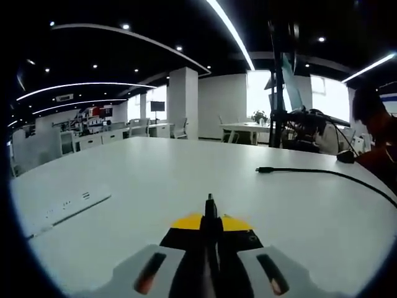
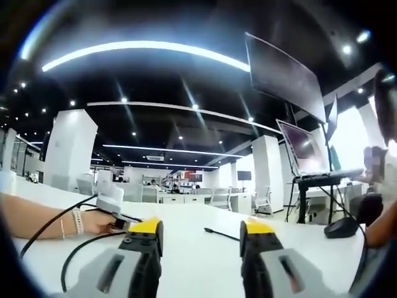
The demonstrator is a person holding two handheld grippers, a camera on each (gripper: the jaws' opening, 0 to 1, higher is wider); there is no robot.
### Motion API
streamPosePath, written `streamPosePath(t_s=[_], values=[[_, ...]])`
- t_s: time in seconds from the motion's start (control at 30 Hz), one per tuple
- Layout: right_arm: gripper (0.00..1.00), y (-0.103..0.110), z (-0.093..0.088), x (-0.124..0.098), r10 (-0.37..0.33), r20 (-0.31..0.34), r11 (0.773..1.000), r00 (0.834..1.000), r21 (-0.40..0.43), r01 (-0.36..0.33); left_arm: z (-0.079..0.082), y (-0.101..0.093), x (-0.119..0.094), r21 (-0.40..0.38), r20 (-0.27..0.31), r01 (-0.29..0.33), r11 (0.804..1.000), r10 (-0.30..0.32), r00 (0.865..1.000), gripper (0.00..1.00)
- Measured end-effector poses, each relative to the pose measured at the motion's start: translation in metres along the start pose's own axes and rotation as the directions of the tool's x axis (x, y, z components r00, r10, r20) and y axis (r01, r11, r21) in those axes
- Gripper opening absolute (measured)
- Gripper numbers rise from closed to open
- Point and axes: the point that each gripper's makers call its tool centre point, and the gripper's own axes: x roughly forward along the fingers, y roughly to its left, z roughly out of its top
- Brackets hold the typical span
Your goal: Find the charging cable on the desk, coil it up and secure with Velcro.
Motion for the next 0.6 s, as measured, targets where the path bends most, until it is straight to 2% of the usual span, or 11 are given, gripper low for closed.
streamPosePath(t_s=[0.17, 0.3, 0.6], values=[[0.52, 0.002, 0.004, 0.007, 0.028, 0.009, 1.0, 1.0, -0.014, -0.028, 0.0, 0.0, 0.0, 0.0, -0.001, 0.001, 1.0, -0.001, 1.0, 0.09], [0.53, 0.003, 0.0, 0.014, 0.045, -0.019, 0.998, 0.999, -0.033, -0.045, 0.0, 0.0, -0.001, 0.0, 0.0, 0.0, 1.0, 0.0, 1.0, 0.09], [0.47, -0.005, 0.007, 0.033, 0.051, -0.023, 0.998, 0.998, -0.044, -0.052, 0.0, 0.001, -0.002, -0.003, 0.001, -0.002, 1.0, 0.002, 1.0, 0.09]])
